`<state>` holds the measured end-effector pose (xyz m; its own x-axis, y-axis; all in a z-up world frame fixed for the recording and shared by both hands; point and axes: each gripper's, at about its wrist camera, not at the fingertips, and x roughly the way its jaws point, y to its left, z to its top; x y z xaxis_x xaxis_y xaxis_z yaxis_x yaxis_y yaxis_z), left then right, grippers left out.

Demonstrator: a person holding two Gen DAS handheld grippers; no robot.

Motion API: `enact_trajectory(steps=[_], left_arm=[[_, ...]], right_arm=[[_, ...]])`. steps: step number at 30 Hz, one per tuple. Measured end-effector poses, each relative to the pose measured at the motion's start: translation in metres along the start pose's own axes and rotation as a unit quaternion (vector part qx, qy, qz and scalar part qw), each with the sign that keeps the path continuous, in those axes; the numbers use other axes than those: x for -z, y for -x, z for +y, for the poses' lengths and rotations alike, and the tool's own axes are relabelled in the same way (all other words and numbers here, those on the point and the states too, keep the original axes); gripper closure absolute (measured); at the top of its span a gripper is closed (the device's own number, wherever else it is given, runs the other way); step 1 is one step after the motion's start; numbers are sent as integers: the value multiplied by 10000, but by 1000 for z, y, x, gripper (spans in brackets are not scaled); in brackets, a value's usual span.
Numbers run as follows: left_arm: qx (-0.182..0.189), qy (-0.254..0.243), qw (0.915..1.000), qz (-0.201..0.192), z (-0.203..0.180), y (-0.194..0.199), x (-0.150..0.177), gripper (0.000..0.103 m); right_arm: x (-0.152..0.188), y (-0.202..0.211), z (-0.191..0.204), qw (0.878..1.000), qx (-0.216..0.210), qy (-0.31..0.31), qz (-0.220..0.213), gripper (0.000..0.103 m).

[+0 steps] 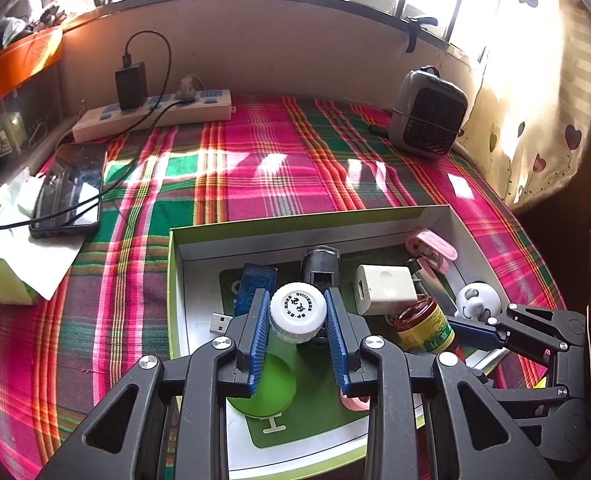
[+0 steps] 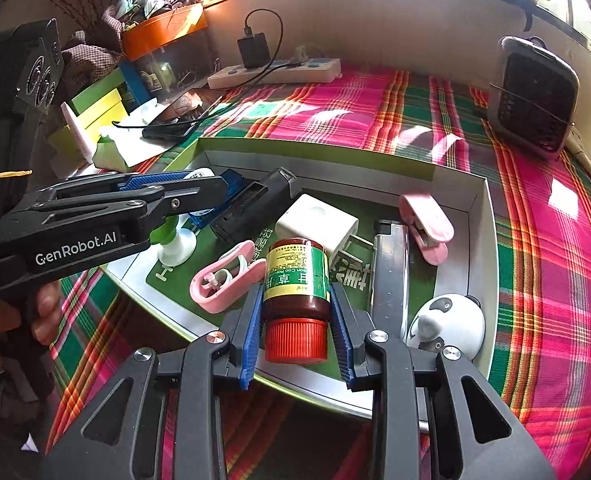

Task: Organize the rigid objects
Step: 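Lower the white tin and red-capped jar into the box and open both tools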

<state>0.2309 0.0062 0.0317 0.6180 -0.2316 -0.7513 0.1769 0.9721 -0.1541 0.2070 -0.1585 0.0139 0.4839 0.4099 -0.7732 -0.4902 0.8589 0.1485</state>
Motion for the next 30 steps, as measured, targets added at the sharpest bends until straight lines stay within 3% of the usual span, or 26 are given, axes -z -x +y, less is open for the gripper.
enact_trajectory(steps=[30], left_arm=[[57, 32, 10000, 72, 1, -9, 0, 75]], right_arm=[[1, 2, 4, 9997, 214, 54, -116, 68]])
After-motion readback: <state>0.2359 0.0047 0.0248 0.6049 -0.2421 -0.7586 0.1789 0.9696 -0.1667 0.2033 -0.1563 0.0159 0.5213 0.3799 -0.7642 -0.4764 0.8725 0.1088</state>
